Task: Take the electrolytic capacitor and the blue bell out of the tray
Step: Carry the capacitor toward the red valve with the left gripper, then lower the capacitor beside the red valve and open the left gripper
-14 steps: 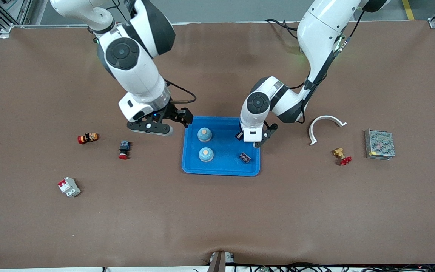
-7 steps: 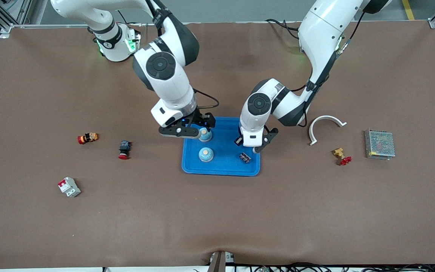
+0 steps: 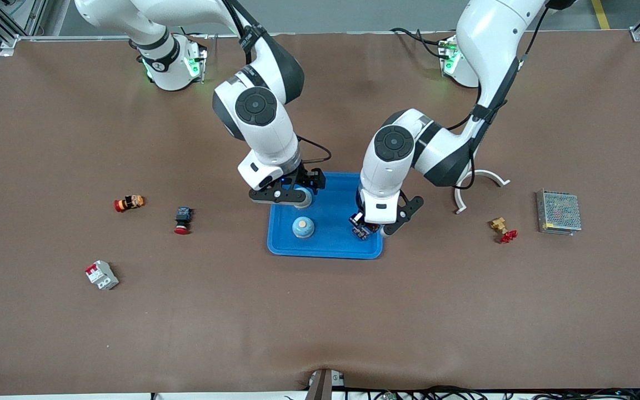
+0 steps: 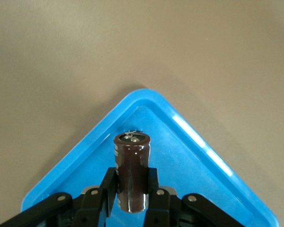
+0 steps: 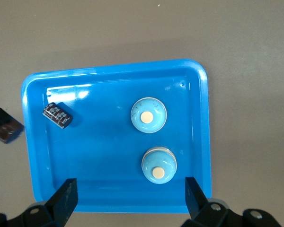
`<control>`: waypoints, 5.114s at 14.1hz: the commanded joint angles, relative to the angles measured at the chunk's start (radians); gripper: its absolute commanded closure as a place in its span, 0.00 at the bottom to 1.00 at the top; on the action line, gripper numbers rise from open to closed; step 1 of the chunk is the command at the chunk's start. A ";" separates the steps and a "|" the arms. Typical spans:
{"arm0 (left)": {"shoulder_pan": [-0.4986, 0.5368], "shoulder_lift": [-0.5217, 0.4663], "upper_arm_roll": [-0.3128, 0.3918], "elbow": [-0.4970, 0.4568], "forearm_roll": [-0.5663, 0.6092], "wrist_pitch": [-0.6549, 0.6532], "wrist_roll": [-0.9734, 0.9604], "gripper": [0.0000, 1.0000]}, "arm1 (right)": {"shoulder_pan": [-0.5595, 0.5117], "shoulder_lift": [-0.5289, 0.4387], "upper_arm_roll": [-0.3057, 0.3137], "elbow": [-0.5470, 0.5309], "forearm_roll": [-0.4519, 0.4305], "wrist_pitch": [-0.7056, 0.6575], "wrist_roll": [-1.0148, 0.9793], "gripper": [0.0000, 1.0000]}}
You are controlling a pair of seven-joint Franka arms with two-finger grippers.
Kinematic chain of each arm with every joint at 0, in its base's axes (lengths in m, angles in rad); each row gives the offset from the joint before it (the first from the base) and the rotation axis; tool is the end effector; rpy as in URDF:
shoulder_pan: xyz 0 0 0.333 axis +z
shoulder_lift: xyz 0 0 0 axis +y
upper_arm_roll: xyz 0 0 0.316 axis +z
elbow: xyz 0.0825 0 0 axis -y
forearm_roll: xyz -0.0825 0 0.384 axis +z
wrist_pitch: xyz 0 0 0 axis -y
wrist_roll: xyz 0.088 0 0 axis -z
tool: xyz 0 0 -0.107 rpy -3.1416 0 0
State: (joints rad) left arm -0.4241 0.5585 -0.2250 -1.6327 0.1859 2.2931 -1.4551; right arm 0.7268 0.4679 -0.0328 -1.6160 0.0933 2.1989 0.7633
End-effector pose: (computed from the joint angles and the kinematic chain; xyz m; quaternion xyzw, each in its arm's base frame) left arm 0.5697 -0.4012 0.3116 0.9321 0.3569 0.0425 0.0442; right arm 0.5272 0.4467 0.3652 -0.9962 0.0575 -0.0217 0.0622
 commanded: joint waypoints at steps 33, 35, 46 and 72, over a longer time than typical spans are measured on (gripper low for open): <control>0.479 0.057 0.003 -0.176 0.020 0.029 0.680 1.00 | 0.065 0.041 -0.009 -0.090 -0.043 0.134 -0.074 0.00; 0.487 0.060 0.004 -0.176 0.020 0.031 0.679 1.00 | 0.065 0.061 -0.010 -0.088 -0.047 0.134 -0.137 0.00; 0.487 0.040 -0.004 -0.113 0.018 -0.010 0.651 0.00 | 0.066 0.144 -0.010 -0.082 -0.199 0.134 -0.318 0.00; 0.074 0.145 -0.010 0.088 -0.006 -0.051 0.090 0.00 | 0.072 0.229 -0.006 -0.090 -0.184 0.216 -0.343 0.00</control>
State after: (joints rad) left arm -0.3243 0.6754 -0.2432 -1.5757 0.1853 2.2209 -1.3144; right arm 0.8148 0.6893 -0.0458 -1.7109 -0.0812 2.4014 0.4195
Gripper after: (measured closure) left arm 0.000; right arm 0.000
